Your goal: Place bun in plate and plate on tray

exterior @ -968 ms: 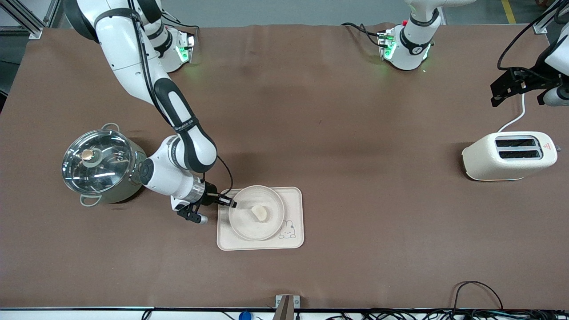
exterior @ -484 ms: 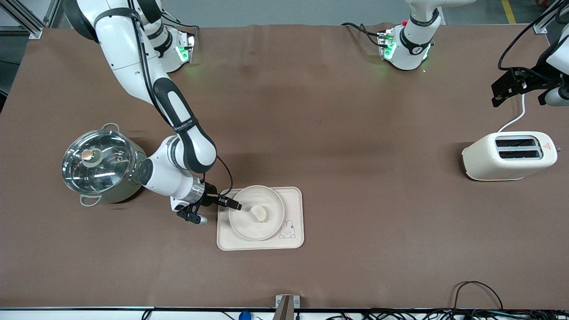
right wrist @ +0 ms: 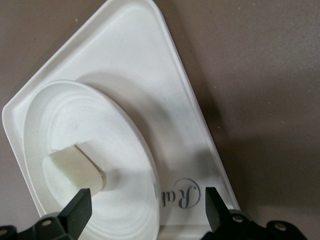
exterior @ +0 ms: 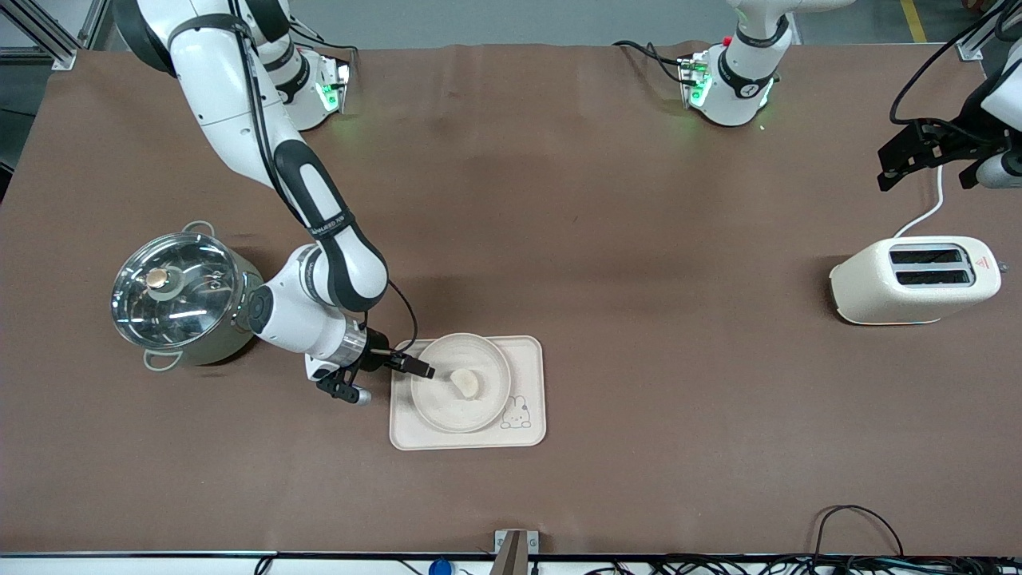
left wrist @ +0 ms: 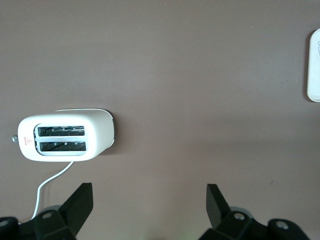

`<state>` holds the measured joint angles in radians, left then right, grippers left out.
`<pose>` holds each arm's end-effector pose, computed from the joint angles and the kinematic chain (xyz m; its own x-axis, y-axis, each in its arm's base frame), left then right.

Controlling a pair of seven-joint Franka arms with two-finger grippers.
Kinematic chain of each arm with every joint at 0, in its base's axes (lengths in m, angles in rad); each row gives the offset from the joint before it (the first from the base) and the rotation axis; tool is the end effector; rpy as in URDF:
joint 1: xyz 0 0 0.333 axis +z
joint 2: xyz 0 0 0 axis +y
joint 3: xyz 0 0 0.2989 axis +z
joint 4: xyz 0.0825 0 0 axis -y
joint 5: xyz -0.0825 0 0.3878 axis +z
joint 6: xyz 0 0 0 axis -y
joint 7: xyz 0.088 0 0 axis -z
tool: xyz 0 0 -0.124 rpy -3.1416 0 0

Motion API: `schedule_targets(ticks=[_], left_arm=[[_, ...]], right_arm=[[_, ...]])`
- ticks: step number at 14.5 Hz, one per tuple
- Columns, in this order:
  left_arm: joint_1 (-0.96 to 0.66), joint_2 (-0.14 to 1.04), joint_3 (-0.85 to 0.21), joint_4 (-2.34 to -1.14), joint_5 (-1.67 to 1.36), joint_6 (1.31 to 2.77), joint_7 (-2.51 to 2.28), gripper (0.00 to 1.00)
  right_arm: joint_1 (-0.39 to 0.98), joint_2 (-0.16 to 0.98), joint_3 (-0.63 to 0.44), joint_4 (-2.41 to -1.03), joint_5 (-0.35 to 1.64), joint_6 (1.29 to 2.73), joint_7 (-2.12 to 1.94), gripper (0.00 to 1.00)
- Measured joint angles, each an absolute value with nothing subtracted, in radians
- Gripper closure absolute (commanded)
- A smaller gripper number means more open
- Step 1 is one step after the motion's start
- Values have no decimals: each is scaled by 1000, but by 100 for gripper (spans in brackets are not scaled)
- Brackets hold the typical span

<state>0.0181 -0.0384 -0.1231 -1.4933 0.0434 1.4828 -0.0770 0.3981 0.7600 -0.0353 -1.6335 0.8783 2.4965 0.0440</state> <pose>0.5356 -0.0521 0.6401 0.9992 -0.0243 0.0313 -0.0228 -0.9987 -0.0455 0.6444 0.2506 0.1516 0.9403 -0.3252 -0.1007 -0.3300 -0.7981 -0.5041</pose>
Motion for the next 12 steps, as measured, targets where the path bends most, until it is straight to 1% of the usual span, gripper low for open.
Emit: schedule_targets(ticks=[2,4,8,10,12], left_arm=[[18,-38,-123,-1493,43,1482,-77,0],[18,-38,-123,-1493,43,1482,-77,0],[18,-38,-123,-1493,40,1482,-77,0],[18,-38,-123,-1493,27,1483,-77,0],[18,-37,-123,-1493,22,1483,-77,0]], right_arm=[[382,728,-38,-1635,878,2450,44,0],[354,654,-43,-1660,878,2410,44,0],[324,418,-80,-1825,859,2354,38,0],[323,320,-132,-1884,785,2242,35,0],[321,246,-205,-1889,652,2098,34,0]])
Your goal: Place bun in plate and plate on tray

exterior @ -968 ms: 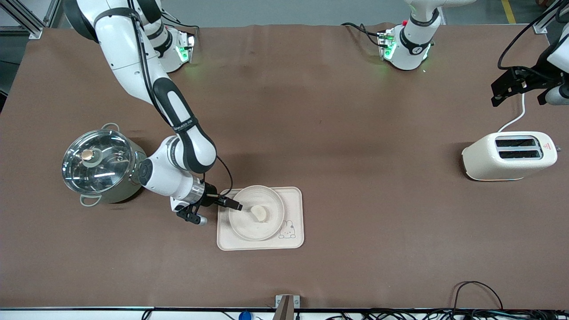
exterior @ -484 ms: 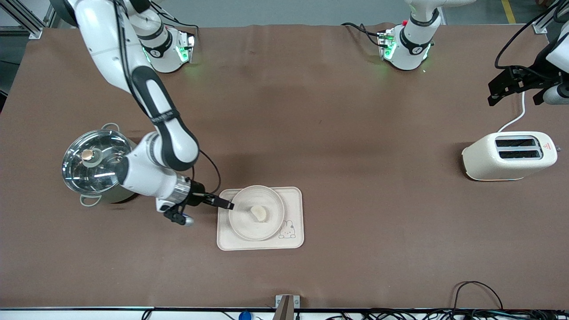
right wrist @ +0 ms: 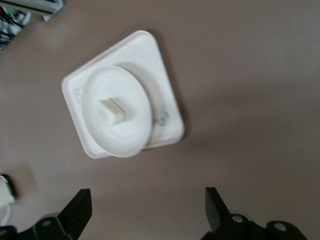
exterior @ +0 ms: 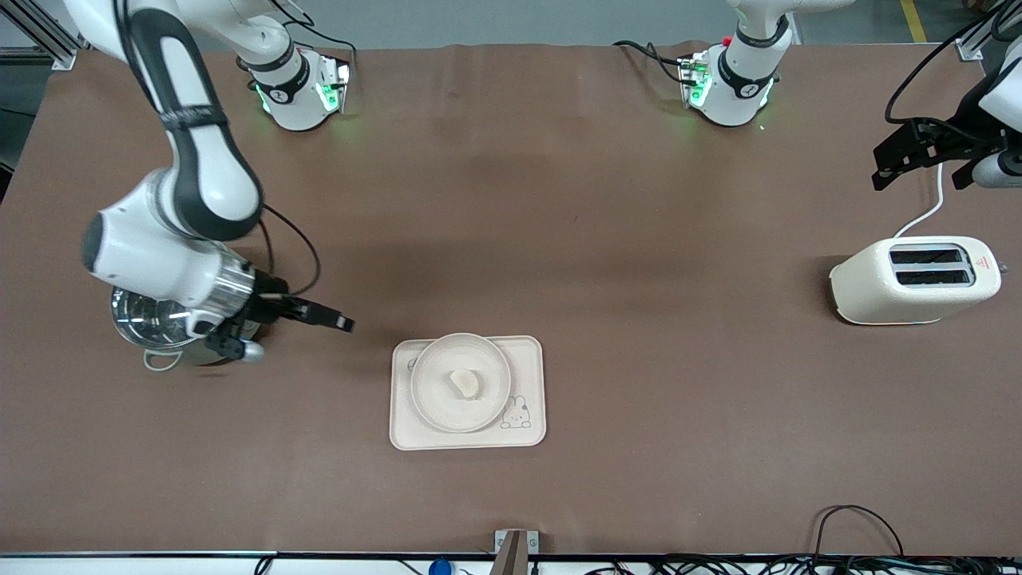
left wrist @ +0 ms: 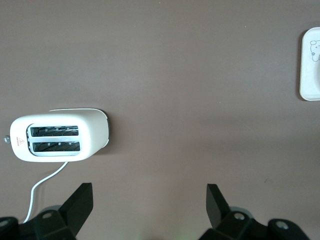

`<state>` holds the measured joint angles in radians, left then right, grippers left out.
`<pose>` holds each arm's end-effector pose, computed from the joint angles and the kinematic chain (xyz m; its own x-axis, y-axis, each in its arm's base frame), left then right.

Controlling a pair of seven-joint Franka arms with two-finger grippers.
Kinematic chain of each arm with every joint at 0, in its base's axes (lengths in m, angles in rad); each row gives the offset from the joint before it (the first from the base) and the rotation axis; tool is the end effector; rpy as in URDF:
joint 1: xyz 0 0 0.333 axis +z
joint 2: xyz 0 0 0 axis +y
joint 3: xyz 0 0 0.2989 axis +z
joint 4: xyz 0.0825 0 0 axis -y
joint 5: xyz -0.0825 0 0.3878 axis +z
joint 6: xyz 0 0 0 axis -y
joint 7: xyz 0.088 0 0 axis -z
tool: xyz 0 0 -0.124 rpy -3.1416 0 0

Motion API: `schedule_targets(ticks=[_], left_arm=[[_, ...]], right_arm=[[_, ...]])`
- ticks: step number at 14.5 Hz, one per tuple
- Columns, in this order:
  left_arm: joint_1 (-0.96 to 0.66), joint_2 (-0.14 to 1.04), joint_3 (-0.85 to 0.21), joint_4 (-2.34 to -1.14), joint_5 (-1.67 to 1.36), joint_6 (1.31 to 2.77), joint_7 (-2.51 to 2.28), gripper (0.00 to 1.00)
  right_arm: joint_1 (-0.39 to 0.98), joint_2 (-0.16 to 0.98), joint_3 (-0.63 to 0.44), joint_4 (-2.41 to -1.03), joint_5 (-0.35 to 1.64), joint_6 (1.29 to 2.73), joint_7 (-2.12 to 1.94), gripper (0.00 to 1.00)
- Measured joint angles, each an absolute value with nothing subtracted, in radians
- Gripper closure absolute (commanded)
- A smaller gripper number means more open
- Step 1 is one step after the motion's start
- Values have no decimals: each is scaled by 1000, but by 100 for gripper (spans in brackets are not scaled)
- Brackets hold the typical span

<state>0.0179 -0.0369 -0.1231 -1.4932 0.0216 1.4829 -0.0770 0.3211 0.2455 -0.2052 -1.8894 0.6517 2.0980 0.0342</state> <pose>0.5358 -0.0551 0.6393 0.9993 -0.0263 0.0283 -0.0256 -0.9994 -0.0239 0.6054 0.1135 0.3501 0.9675 -0.2226 -0.1202 -0.2529 -0.8455 -0.4703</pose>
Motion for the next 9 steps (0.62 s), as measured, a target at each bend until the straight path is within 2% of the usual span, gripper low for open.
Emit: schedule_targets(ticks=[2,4,7,9], left_arm=[[18,-36,-123,-1493,21,1483,-77,0],[18,-35,-123,-1493,21,1483,-77,0],[18,-32,-123,-1493,21,1483,-77,0],[18,-32,-123,-1493,21,1484,-77,0]], right_arm=[[319,181,-278,-1849,504,1946,30,0],[317,141,-326,-1749,340,1787,28,0],[309,125,-346,-1567,167,1603,28,0],[294,121,-346,-1486,112,1537,28,0]])
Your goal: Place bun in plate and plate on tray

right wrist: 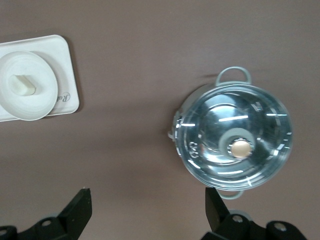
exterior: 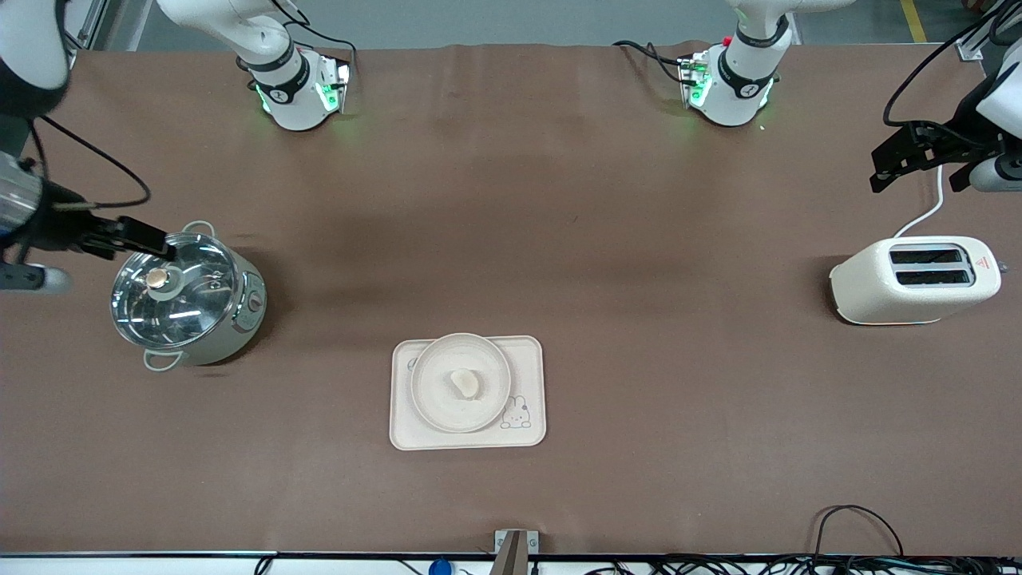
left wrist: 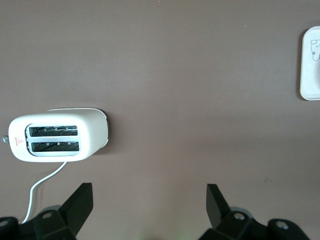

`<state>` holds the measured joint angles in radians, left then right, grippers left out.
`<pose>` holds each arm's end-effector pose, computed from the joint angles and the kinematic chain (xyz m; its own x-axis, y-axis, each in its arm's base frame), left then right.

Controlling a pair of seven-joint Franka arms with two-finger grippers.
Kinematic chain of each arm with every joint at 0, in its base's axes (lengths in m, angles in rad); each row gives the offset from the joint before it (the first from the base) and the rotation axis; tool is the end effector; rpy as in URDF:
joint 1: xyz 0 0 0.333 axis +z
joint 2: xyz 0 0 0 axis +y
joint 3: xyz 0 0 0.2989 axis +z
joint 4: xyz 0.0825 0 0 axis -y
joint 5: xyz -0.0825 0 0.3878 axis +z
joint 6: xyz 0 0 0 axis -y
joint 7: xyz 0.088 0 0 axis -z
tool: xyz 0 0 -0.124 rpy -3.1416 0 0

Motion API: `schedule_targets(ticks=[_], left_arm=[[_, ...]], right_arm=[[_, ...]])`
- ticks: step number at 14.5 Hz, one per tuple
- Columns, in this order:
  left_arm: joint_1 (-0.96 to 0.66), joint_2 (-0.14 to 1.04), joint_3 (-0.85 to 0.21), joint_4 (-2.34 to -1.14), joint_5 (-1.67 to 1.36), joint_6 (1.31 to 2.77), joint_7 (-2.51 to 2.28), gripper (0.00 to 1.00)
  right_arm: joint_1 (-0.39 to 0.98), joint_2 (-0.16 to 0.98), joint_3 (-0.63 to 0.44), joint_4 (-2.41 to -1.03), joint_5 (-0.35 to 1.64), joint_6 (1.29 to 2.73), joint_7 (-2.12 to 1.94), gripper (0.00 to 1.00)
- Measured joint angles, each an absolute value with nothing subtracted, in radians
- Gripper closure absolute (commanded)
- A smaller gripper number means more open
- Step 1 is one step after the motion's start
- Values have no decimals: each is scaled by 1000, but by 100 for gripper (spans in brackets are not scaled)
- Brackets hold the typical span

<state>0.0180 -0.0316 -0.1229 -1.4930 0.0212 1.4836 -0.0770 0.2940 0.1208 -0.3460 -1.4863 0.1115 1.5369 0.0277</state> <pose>0.5375 -0.0549 0.6366 0.9994 -0.0261 0.0238 -0.0255 -0.9994 -0.0232 0.5864 -0.0056 0.5625 0.9950 -0.0759 -0.0649 -0.0804 -0.9944 -0.0687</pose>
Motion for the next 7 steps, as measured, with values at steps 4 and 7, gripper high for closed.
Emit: schedule_targets(ticks=[4,7], left_arm=[[18,-32,-123,-1486,21,1486,-77,0],[18,-32,-123,-1480,21,1486,-77,0]], right_arm=[[241,82,-302,-1456,45,1477,27,0],[102,53,-159,-1458,13,1462,26,0]])
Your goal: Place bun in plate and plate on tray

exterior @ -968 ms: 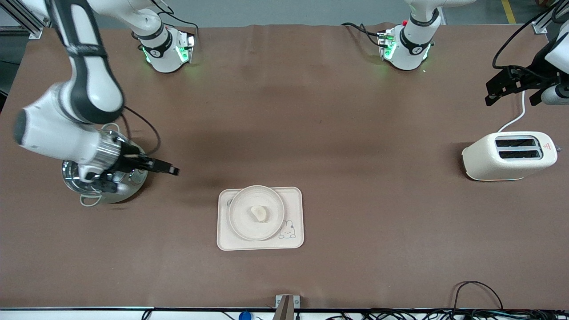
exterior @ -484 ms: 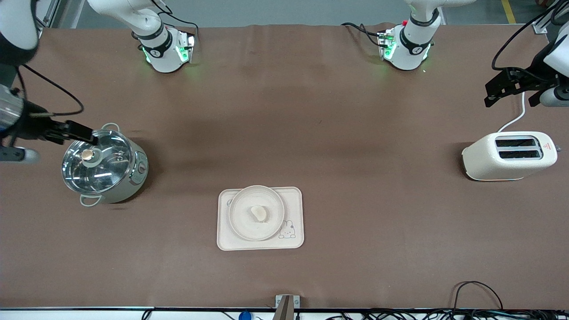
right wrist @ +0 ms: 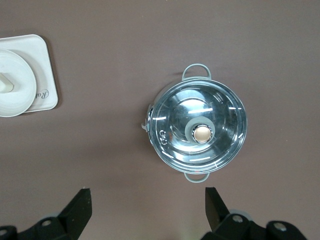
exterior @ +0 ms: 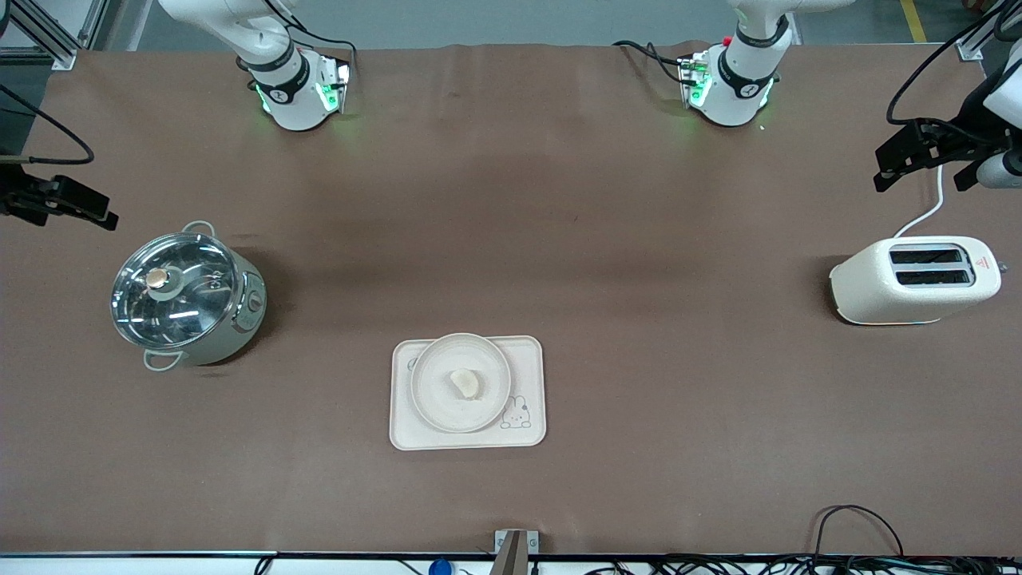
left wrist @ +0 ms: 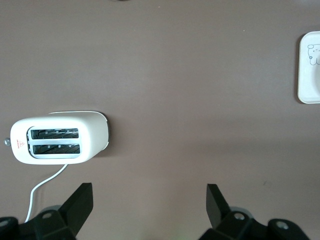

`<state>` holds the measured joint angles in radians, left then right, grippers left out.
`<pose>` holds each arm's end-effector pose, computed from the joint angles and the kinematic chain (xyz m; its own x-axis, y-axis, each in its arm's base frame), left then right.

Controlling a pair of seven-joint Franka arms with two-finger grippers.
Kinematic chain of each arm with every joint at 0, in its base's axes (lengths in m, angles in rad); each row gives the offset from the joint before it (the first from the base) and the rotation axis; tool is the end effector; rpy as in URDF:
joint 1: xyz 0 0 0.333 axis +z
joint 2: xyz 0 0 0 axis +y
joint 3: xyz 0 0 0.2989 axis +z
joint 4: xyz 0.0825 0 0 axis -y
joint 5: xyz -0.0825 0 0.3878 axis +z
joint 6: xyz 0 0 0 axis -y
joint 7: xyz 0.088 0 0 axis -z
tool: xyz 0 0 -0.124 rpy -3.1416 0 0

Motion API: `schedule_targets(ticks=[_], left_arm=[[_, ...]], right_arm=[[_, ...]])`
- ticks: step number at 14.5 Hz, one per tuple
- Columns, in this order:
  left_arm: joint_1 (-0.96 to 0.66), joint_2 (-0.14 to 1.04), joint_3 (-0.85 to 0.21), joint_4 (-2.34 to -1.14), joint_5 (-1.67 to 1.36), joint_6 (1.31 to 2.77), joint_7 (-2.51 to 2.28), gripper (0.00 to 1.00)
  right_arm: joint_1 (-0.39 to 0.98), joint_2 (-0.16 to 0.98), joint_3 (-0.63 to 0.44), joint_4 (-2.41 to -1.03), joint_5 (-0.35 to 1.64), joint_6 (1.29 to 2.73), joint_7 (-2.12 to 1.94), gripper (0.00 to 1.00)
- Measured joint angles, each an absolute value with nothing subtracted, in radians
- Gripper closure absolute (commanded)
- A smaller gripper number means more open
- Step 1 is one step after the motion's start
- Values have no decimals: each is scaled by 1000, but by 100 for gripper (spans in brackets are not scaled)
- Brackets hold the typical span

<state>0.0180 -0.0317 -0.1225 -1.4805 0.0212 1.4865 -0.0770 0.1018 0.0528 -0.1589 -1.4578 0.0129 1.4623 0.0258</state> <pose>0.5378 -0.0548 0.6428 0.9989 -0.0257 0.0393 -0.0249 -0.9994 -0.0219 0.5613 -0.0280 0.6051 0.9955 -0.0815 -0.0477 -0.0818 -0.9966 -0.0033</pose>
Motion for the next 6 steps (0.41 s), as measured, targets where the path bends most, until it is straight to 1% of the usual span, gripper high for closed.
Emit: schedule_targets(ticks=[3,6], left_arm=[[17,-31,-123,-1480,21,1486,-77,0],[13,-27,-124,-1480,21,1486,-77,0]], right_arm=[[16,21,-71,-1461,3,1441,26,0],[-6,-2,-48,-1463,0,1428,25,0]])
